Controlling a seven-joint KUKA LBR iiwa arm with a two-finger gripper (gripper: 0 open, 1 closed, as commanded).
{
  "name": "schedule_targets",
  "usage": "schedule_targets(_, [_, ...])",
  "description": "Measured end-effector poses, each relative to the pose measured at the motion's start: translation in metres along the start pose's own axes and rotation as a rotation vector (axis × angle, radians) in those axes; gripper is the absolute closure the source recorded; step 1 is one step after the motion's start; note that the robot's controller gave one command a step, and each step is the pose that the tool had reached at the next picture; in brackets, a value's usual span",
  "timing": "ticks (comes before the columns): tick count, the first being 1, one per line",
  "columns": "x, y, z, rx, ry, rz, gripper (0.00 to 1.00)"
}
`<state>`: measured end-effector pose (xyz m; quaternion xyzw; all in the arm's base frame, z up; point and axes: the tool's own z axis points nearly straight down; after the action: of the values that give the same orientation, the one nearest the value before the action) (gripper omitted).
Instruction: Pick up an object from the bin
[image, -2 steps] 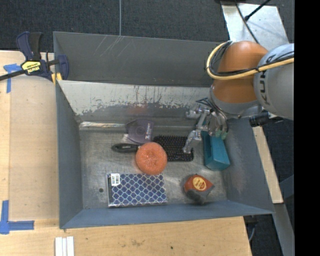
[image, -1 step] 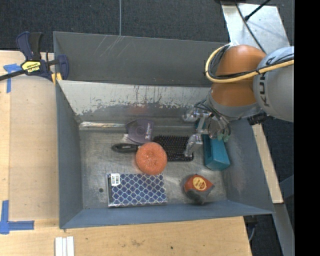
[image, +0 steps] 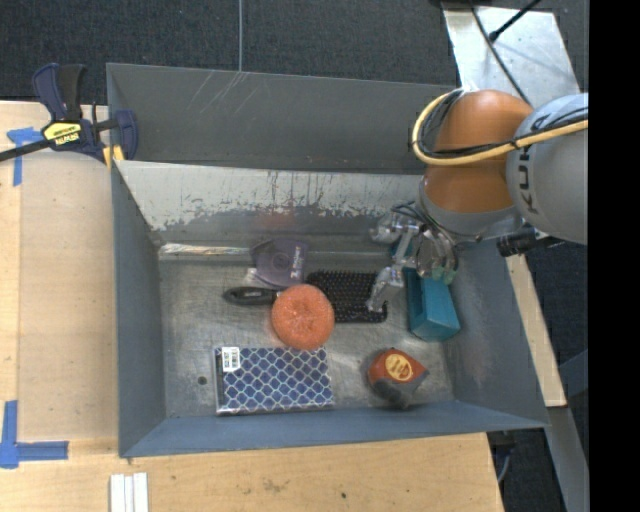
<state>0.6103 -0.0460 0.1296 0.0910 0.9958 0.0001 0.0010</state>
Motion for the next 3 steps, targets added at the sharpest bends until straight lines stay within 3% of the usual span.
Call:
schedule_targets(1, [-0.0045, 0.0048, 0.0447, -0.001, -0.002, 0.128, 0.0])
schedule_targets(2, [-0.002, 0.0061, 0.0458, -0.001, 0.009, 0.109, 1.0])
schedule_targets(3, [-0.002, 0.0061, 0.0458, -0.001, 0.009, 0.109, 1.0])
